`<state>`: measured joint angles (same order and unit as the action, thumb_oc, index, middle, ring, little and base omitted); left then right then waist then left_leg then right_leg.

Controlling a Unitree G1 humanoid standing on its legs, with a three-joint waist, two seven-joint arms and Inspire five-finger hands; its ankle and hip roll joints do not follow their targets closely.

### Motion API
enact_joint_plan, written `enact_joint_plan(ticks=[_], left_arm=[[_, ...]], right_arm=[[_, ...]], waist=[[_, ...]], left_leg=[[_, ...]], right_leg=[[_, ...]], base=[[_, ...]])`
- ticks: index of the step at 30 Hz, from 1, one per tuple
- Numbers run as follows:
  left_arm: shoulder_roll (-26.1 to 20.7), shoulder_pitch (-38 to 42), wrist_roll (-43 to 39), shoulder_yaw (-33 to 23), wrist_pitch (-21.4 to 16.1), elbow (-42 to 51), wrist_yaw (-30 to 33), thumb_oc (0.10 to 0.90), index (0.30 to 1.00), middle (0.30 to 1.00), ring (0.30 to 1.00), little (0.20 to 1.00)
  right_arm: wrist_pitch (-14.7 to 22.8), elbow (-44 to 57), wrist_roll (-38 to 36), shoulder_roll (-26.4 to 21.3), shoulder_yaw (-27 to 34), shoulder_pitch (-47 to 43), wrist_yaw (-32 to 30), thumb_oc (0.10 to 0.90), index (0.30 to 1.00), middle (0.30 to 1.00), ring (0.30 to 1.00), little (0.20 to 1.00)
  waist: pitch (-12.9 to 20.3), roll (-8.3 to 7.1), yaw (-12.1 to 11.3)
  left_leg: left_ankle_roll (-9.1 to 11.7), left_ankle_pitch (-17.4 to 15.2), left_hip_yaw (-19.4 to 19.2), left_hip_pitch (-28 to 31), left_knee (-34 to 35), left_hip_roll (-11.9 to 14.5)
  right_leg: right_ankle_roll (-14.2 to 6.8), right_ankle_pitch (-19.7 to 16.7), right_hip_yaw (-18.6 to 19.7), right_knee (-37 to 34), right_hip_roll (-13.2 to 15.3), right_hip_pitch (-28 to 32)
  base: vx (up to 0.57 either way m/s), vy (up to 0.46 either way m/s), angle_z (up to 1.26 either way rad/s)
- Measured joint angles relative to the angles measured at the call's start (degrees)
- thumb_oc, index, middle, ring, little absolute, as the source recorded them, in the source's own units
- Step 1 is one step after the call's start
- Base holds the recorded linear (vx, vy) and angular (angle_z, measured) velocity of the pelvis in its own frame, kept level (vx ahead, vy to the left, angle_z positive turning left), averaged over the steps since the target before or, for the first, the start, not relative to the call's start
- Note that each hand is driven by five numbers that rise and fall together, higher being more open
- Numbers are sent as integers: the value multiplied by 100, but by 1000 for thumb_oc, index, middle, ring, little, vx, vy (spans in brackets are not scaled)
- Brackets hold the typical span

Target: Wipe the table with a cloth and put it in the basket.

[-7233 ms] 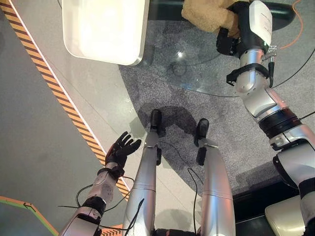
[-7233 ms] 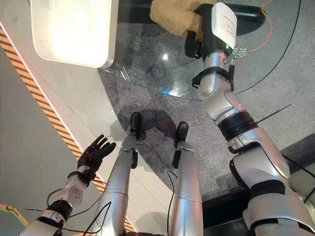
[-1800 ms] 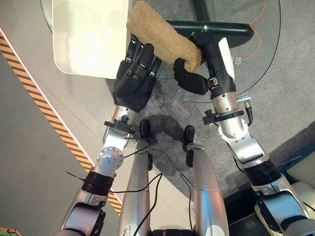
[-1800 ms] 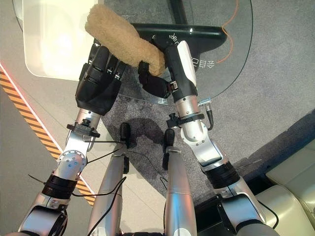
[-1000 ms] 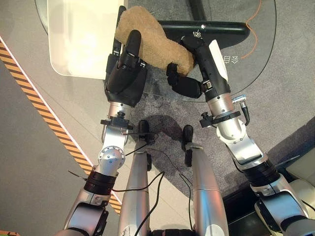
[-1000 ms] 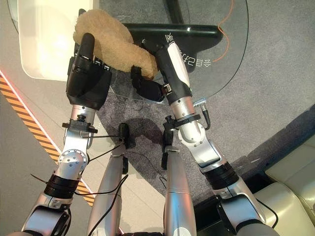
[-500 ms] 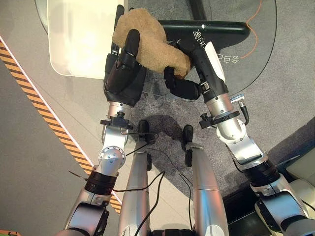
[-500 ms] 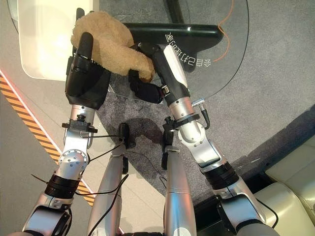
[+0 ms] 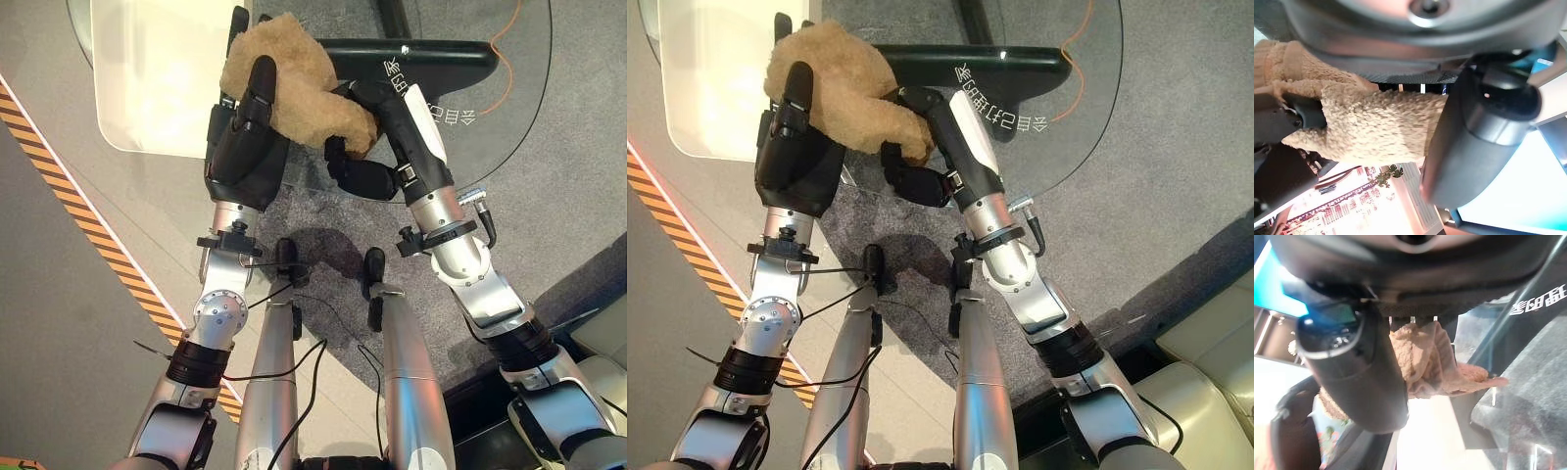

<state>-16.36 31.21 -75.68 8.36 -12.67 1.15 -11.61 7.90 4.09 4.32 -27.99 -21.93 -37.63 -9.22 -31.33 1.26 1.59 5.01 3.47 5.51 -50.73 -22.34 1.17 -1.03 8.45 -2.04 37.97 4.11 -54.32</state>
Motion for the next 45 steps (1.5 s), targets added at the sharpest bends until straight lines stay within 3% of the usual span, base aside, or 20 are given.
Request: enact_joint_plan(ticks=[16,18,19,45], left_arm=[[-1,109,7,-10,6,-1,0,100,300,300,300,200],[-1,109,8,-10,5,-1,-1,100,300,300,300,200],[-1,109,8,-11,3,0,-1,100,300,300,300,200],[5,99,232,-52,-179,-1,11,100,300,300,300,200]], right_arm=[[0,137,11,-92,-101,0,7,100,300,300,300,200],[0,137,12,-92,-101,0,6,665,785,785,785,765],[0,137,12,-92,-101,0,5,800,900,900,900,900],[81,140,28,-87,-88,0,-236,800,900,900,900,900]], waist=[[0,0,14],[0,0,18],[0,0,18],[0,0,18]], left_leg=[[-1,-2,-11,-2,-46,0],[-1,-2,-12,-6,-46,0],[-1,-1,-11,-8,-46,0],[-1,-2,-11,-7,-78,-1]], right_leg=[[-1,0,14,4,-2,1],[-2,0,15,-3,-3,1],[-1,0,15,-7,-3,0],[0,-3,18,48,-6,7]], base=[[0,0,0],[0,0,0],[0,0,0],[0,0,0]])
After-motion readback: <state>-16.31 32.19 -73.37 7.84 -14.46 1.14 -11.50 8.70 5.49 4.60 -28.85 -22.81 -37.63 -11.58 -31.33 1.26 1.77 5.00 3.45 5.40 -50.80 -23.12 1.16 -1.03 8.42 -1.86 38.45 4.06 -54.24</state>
